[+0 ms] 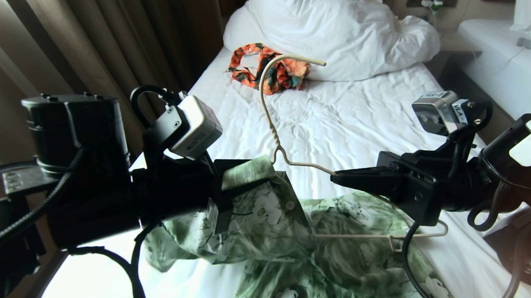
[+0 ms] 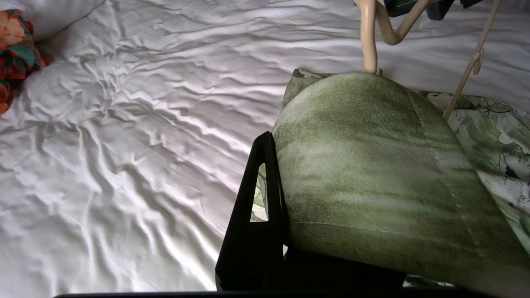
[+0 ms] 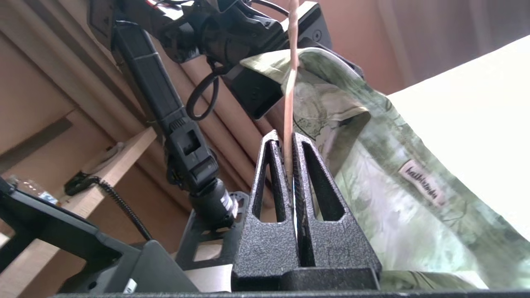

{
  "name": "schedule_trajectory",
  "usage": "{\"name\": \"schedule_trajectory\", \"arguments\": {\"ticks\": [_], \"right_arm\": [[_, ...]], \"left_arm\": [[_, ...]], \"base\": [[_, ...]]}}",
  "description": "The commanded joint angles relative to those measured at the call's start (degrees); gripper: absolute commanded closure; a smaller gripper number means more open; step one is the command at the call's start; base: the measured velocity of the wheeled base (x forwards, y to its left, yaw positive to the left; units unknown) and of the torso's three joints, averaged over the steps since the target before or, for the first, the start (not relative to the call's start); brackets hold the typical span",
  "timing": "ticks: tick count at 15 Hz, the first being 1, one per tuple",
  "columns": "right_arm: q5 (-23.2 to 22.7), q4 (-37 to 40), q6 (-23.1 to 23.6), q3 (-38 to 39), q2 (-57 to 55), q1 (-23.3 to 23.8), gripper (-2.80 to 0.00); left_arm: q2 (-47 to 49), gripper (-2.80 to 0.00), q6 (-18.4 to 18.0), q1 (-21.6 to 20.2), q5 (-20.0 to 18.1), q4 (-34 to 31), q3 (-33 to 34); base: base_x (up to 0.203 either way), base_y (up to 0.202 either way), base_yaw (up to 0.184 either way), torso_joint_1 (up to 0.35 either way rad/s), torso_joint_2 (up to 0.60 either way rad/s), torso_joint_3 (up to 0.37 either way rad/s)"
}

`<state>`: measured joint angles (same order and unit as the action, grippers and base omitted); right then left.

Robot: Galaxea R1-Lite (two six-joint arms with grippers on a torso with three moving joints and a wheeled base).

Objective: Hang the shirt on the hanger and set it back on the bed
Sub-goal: Hook the other side of the shirt onto the hanger

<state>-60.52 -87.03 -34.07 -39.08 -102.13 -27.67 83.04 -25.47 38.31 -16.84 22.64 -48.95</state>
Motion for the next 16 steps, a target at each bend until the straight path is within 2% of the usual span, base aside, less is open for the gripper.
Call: {"name": "schedule_trajectory", "arguments": {"ticks": [1,3,6,10,12,15,16], "right_arm": [[-0.39,-0.63,0.14,0.24,-0.79,-0.02,0.00],[-0.46,-0.63,0.55,0.28,-0.77,-0.10,0.00],[-0.56,-0.63,3.57,0.87,-0.86,-0.21,0.00],[0.35,-0.63,2.65,1.55,-0.32,-1.24,0.00],[2.48,-0.63,1.57,2.02,0.88,-1.16,0.00],[2.62,-0.63,2.53,3.76,1.67,-1.15,0.00],[2.60,-0.63,2.57,3.81,1.85,-1.24,-2.80]], "left_arm": [[-0.16,0.00,-0.02,0.28,0.15,0.30,-0.10],[-0.41,0.00,-0.02,0.36,0.25,0.30,-0.17],[-1.34,0.00,0.14,0.36,0.48,0.05,-0.39],[-1.79,0.00,1.30,0.36,0.66,-0.23,-0.62],[-2.51,0.00,2.02,0.36,0.72,-0.47,-0.60],[-2.90,0.00,2.53,1.00,1.81,-0.49,-0.35],[-3.15,0.00,2.61,1.07,1.89,-0.49,-0.19]], "base": [[0.000,0.000,0.000,0.000,0.00,0.000],[0.000,0.000,0.000,0.000,0.00,0.000],[0.000,0.000,0.000,0.000,0.00,0.000],[0.000,0.000,0.000,0.000,0.00,0.000],[0.000,0.000,0.000,0.000,0.00,0.000],[0.000,0.000,0.000,0.000,0.00,0.000],[0.000,0.000,0.000,0.000,0.00,0.000]]}}
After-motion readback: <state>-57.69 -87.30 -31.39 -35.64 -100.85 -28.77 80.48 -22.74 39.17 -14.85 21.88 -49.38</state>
